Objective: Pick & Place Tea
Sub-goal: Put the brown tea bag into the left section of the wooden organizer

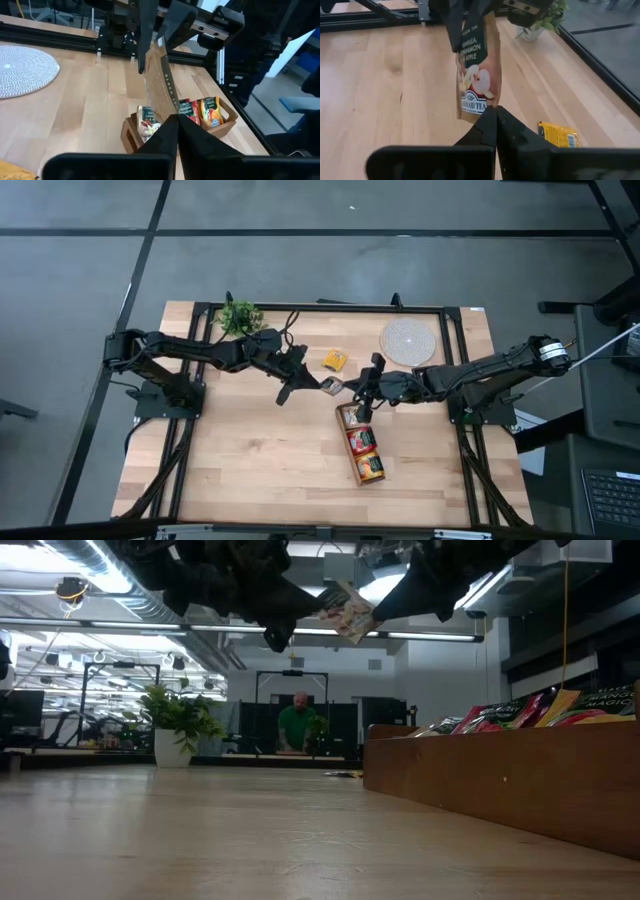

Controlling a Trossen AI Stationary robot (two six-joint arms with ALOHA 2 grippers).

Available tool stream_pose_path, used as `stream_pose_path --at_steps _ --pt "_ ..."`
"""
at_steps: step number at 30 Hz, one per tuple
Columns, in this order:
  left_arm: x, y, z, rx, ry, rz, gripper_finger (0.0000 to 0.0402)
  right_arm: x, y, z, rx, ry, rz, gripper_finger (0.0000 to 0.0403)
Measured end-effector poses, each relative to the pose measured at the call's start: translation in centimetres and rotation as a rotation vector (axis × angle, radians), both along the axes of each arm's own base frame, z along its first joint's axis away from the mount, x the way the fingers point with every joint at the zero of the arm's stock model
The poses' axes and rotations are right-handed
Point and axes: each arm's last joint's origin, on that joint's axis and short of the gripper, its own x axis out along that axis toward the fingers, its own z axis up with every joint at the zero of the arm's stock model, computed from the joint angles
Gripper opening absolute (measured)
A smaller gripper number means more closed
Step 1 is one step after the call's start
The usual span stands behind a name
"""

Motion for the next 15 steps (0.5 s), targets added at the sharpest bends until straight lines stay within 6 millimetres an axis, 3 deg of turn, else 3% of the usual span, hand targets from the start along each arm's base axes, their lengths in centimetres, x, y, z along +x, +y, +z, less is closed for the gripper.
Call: stream_pose_path --at_steps 5,15 --pt "0.0 0.0 0.0 -0.011 0.005 0.004 0.0002 0.0 0.0 0.0 0.001 0.003 -0.001 0.0006" --pt "-0.4 -0.1 -1.0 -0.011 0.115 0.000 0.0002 -1.4 -0.1 -0.6 0.122 0.121 -0.017 0.0071"
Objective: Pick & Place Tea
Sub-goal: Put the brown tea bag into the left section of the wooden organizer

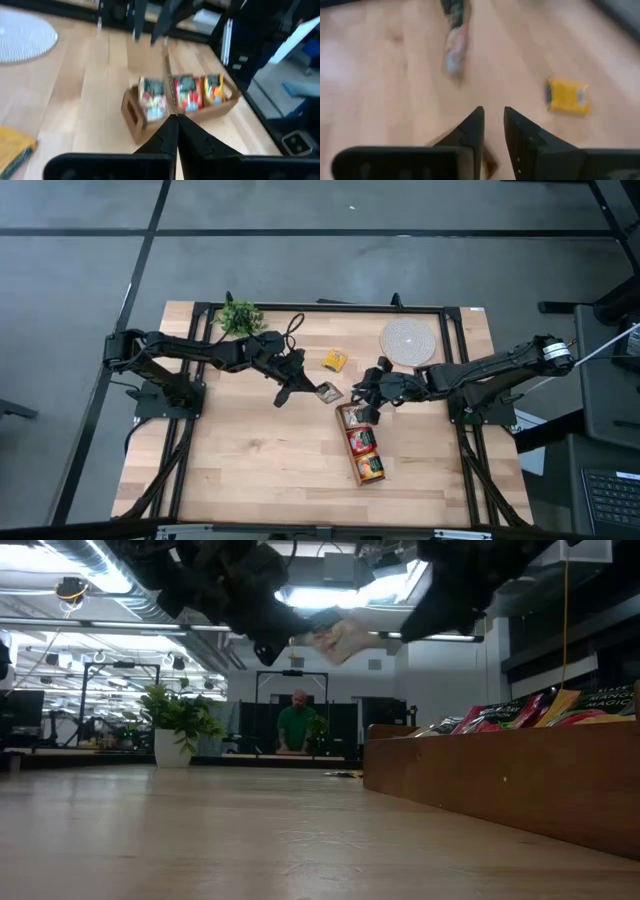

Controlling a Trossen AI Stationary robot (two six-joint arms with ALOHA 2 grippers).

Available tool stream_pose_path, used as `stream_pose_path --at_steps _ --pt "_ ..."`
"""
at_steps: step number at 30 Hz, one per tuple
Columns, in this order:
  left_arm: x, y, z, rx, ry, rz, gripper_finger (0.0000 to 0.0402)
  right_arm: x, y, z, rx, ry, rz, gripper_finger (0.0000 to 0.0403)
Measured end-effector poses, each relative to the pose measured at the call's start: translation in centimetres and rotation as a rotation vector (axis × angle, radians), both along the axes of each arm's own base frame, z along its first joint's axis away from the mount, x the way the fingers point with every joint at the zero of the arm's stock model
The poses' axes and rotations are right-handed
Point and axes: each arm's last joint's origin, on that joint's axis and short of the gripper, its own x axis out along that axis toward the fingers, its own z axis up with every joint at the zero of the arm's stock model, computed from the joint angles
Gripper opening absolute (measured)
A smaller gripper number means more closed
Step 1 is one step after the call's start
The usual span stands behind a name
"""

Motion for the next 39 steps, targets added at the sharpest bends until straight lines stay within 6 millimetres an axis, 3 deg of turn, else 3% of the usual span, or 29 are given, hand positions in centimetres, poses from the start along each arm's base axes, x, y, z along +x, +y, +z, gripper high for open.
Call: stream_pose_path --at_steps 6,14,30,35,39 --pt "-0.7 -0.2 -0.3 0.035 0.064 -0.029 0.0001 -1.7 0.0 -0.1 0.188 0.104 -0.029 0.0083" --pt "-0.7 -1.3 -0.6 0.081 0.092 -0.073 0.0002 -2.7 0.0 -2.3 0.355 0.232 -0.142 0.0076" --pt "-0.7 -1.9 -0.9 0.119 0.109 -0.078 0.0002 -2.0 -0.1 -5.0 0.360 0.239 -0.160 0.0076" --pt "1.1 -2.3 0.8 0.222 0.083 -0.077 0.0001 -2.7 -0.7 -5.2 0.326 0.303 -0.168 0.0076" --pt "3.6 -2.9 1.8 0.346 0.209 -0.197 0.0001 -3.7 -1.1 -5.4 0.314 0.394 -0.208 0.0076"
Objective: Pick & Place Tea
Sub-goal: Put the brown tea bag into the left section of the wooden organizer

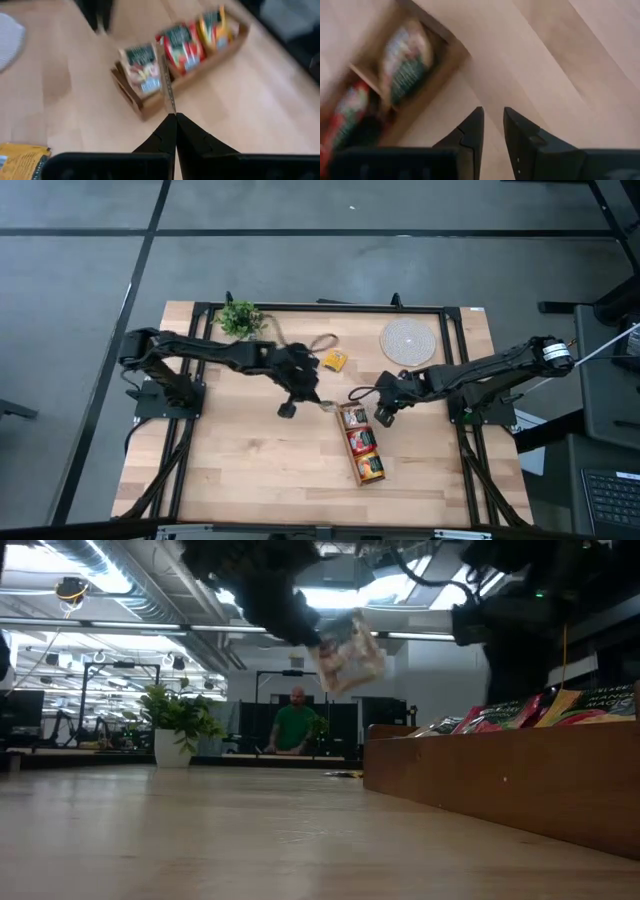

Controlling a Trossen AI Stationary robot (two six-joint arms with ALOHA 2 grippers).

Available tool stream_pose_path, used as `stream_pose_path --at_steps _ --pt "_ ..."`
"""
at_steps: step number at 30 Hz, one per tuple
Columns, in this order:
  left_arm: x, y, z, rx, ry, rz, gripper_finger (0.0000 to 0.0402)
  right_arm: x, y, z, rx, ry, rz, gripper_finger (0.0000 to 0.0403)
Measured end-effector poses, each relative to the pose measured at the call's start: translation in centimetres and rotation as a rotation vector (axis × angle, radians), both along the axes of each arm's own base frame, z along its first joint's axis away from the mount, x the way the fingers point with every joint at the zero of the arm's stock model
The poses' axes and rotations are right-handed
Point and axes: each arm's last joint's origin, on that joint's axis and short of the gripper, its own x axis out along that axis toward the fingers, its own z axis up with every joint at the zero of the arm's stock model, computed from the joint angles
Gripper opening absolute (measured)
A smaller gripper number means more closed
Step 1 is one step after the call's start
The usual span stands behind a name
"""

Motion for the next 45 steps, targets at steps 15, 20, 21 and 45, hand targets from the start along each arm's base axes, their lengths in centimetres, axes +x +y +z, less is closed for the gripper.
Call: stream_pose_path --at_steps 15,20,21,45 --pt "7.5 -2.0 0.6 0.557 0.180 -0.373 0.0002 -2.1 -0.6 -0.3 -0.090 0.188 -0.015 0.0076" --pt "8.0 -3.5 1.2 0.696 0.125 -0.474 0.0001 -2.7 -1.5 -0.2 -0.145 0.244 -0.060 0.0076" --pt "8.1 -3.8 1.3 0.723 0.107 -0.489 0.0002 -2.8 -1.6 -0.2 -0.146 0.245 -0.063 0.0076" --pt "9.9 -3.8 -1.6 0.875 0.087 -0.619 0.0001 -2.7 -2.8 0.2 -0.192 0.225 -0.087 0.0076"
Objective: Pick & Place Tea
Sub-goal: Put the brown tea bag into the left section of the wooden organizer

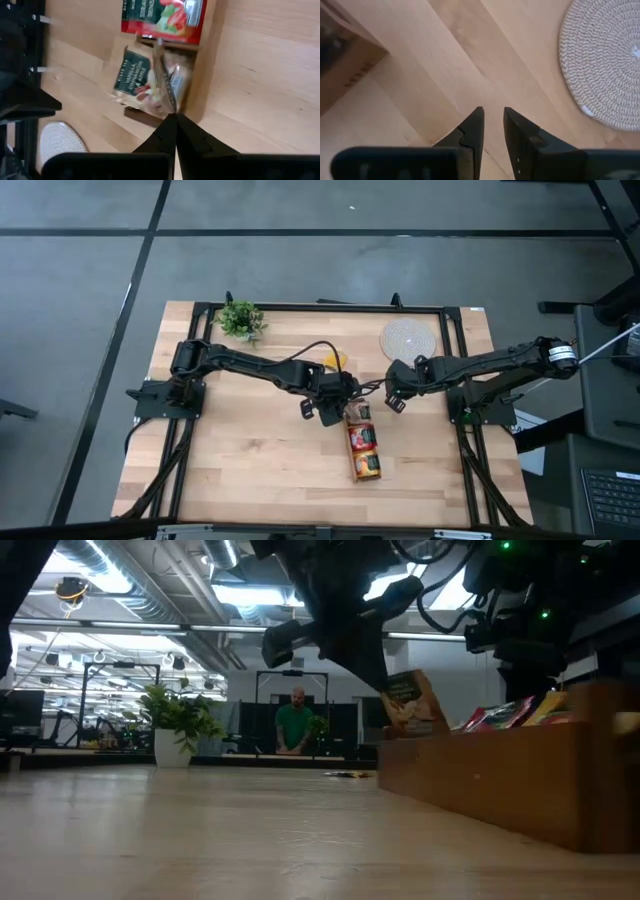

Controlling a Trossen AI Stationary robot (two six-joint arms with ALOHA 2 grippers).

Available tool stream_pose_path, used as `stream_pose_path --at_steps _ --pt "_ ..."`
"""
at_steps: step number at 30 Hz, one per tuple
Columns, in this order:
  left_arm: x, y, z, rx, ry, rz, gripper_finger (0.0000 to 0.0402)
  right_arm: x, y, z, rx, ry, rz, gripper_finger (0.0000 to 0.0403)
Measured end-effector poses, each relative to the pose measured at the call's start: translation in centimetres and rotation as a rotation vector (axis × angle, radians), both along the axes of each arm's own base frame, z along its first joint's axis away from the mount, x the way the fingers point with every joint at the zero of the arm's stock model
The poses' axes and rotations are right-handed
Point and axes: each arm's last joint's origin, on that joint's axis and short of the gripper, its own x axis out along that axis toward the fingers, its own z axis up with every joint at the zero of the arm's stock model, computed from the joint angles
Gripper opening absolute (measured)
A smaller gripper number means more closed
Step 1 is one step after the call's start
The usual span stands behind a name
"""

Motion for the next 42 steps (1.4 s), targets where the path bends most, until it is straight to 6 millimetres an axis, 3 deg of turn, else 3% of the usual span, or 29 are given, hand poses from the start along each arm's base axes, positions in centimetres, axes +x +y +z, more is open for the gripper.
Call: stream_pose_path --at_steps 14,35,42 --pt "0.4 1.0 1.2 0.017 -0.065 -0.002 0.0001 0.1 0.0 0.0 -0.001 -0.005 0.006 0.0076" --pt "1.5 2.2 0.0 0.004 -0.107 -0.030 0.0002 0.2 0.0 0.0 -0.007 -0.008 0.025 0.0076" --pt "1.8 2.5 0.3 -0.035 -0.149 0.028 0.0027 0.2 0.0 0.0 -0.008 -0.006 0.028 0.0076"
